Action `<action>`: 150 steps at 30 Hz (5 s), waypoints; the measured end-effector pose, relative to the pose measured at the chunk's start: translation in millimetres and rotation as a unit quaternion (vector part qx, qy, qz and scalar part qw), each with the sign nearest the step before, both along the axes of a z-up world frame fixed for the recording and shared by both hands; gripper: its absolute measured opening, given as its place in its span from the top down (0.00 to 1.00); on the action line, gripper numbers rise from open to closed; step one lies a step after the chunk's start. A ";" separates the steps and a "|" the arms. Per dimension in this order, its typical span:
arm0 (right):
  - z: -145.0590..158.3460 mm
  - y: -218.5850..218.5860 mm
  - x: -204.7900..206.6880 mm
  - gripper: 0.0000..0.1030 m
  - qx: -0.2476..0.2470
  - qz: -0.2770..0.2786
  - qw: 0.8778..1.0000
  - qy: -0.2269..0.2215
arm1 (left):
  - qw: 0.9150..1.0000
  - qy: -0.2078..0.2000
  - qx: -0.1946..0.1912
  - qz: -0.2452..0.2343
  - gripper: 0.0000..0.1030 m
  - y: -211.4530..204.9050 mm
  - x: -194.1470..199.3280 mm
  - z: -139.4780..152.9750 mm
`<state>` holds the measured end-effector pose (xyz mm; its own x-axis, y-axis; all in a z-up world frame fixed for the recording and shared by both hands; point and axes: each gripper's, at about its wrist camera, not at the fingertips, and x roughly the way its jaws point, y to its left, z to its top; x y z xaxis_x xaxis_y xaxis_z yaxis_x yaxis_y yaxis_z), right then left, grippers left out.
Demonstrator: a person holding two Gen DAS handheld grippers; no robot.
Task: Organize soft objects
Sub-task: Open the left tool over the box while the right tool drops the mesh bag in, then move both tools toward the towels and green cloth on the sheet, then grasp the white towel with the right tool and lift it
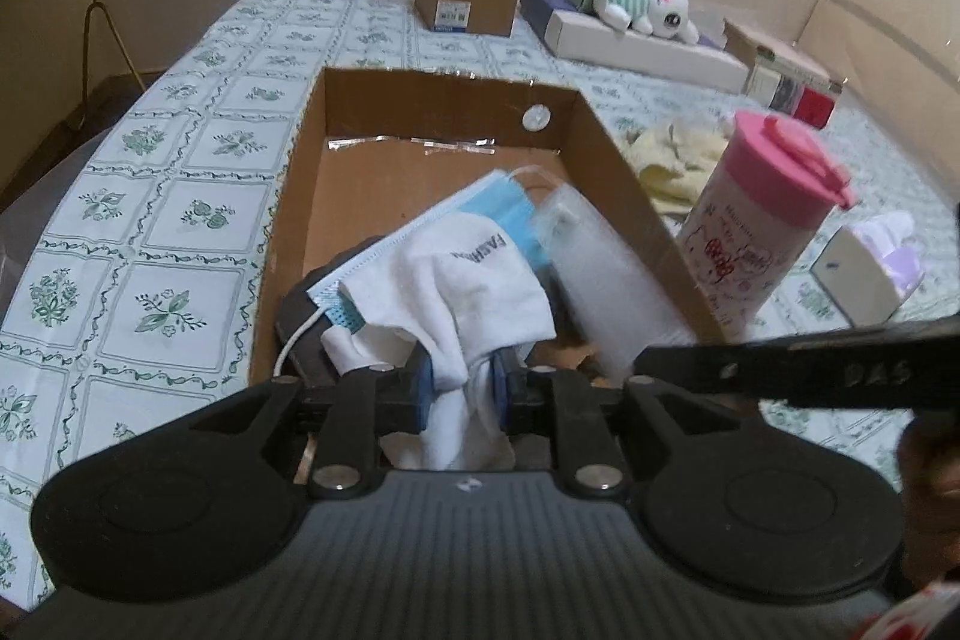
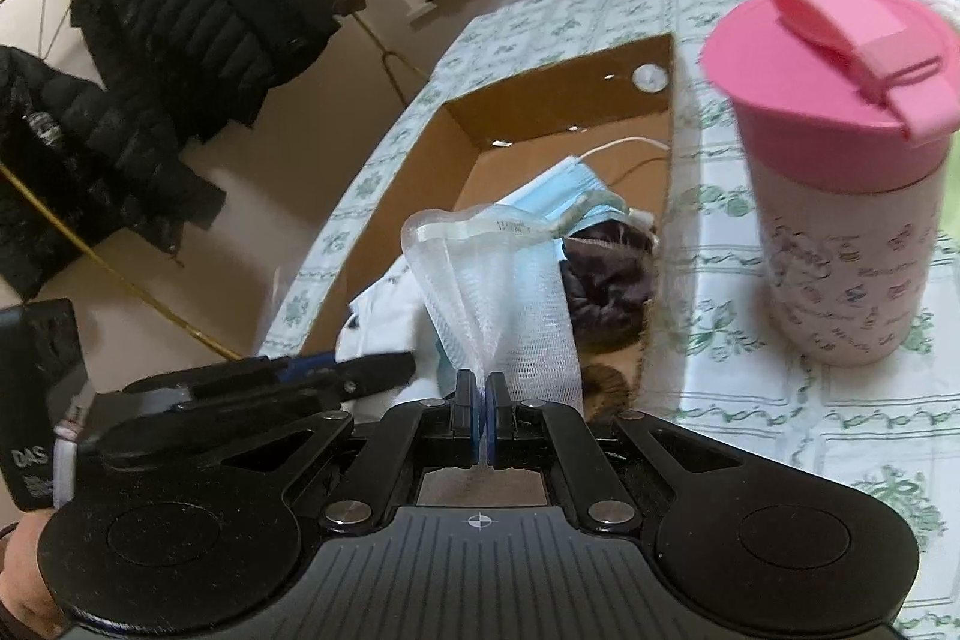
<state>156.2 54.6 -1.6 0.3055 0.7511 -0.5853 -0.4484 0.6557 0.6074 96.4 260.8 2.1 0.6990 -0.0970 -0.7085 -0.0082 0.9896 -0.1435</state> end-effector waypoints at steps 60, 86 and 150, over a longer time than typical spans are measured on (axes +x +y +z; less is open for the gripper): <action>23.4 -202.3 -72.9 0.38 -0.080 -0.183 0.977 -0.076 | 0.999 -0.040 0.000 0.003 0.30 -134.5 -75.4 32.4; 64.5 -247.0 -7.7 0.38 -0.125 -0.170 0.966 -0.147 | 0.993 -0.070 0.038 -0.091 0.30 -124.7 3.1 79.5; 45.5 -268.5 223.2 0.92 -0.233 -0.085 0.963 -0.108 | 0.823 0.118 0.234 -0.504 0.33 -318.4 276.9 4.1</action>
